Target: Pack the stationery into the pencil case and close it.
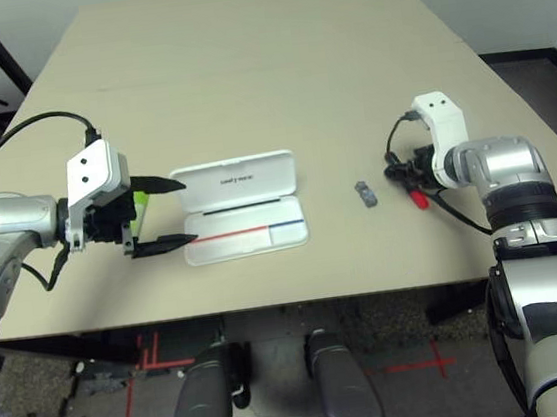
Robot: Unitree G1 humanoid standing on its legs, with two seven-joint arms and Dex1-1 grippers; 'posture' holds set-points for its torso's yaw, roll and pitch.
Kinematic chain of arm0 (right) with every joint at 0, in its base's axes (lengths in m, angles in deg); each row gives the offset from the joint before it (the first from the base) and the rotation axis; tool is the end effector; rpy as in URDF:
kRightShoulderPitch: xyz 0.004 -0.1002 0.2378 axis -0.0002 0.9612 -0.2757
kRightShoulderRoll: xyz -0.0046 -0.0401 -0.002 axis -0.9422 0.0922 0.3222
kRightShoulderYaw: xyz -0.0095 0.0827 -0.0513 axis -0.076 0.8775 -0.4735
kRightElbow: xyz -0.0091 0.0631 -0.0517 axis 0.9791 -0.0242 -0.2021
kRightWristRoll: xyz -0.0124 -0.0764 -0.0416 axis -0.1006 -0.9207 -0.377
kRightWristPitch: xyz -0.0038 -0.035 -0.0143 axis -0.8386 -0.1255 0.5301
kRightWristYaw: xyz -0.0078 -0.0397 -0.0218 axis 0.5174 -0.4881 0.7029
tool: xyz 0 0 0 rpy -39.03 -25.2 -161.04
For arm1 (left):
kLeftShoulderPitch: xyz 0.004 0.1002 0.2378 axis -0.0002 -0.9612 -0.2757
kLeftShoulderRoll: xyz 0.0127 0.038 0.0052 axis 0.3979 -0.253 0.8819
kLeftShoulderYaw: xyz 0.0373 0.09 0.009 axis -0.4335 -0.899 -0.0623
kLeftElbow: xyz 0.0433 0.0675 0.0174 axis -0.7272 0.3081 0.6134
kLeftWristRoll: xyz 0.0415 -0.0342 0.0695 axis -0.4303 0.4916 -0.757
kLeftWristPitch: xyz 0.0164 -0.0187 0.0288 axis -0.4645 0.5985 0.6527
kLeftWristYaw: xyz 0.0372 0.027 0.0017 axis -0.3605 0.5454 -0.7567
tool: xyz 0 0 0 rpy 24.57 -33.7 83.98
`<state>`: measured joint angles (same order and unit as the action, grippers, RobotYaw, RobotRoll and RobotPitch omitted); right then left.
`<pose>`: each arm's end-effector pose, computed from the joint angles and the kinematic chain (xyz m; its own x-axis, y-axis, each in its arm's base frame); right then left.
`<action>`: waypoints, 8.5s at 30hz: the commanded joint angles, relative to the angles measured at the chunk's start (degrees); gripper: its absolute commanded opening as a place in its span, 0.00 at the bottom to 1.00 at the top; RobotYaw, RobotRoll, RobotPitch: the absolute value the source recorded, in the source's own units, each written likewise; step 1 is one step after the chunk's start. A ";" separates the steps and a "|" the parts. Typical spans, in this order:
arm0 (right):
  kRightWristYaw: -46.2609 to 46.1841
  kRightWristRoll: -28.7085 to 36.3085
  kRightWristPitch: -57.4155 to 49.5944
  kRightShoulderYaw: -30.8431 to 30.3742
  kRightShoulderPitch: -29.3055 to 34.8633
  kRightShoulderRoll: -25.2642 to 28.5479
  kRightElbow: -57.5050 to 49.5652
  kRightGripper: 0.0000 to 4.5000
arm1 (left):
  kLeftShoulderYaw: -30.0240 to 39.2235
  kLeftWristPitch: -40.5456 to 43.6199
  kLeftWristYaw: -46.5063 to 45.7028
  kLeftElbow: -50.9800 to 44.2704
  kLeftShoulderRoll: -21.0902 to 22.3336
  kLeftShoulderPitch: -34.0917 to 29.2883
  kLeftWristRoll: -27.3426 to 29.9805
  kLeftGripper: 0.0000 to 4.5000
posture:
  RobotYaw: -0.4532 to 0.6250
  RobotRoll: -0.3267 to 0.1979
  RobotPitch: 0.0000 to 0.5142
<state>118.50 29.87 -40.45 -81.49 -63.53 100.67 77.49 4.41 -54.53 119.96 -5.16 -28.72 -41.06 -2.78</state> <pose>0.2884 -0.2984 0.1517 0.7124 0.1912 -0.6752 -0.2369 0.9712 0.0252 0.2355 0.2241 0.2067 0.3473 -0.8187 -0.4572 0.9255 0.2206 0.3080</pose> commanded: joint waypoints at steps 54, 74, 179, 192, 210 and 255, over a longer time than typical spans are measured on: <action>40.75 -4.11 23.01 -24.22 -6.36 -10.56 -30.69 0.11 | -0.19 0.71 -1.60 -0.68 2.82 -1.78 -0.65 1.00 | 0.46 0.62 0.19; 31.89 -12.72 32.02 -29.82 -8.88 -20.03 -20.25 0.11 | 0.27 1.91 -3.76 -2.60 2.88 -3.24 -0.14 1.00 | 0.49 0.62 0.18; 40.19 14.14 13.96 -11.81 10.62 6.62 -41.82 1.00 | 2.69 25.69 -31.24 14.08 -3.26 -2.44 -6.73 0.24 | 0.46 0.62 0.23; 40.66 12.74 15.86 -12.23 9.67 6.40 -39.45 1.00 | 8.61 7.57 -10.70 7.32 13.90 -17.07 -4.53 0.24 | 0.48 0.62 0.23; 41.53 10.89 18.66 -13.48 7.52 6.04 -34.91 1.00 | 9.99 6.79 1.57 -10.26 14.68 -15.74 7.29 0.24 | 0.48 0.62 0.20; 39.96 9.98 18.83 -13.06 10.25 6.57 -36.51 1.00 | -26.46 8.13 1.11 4.89 -11.97 14.94 -16.32 0.24 | 0.44 0.62 0.20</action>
<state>158.62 40.20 -21.85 -94.63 -54.00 106.87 41.89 -20.93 -46.86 120.62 -0.49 -40.78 -26.81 -18.26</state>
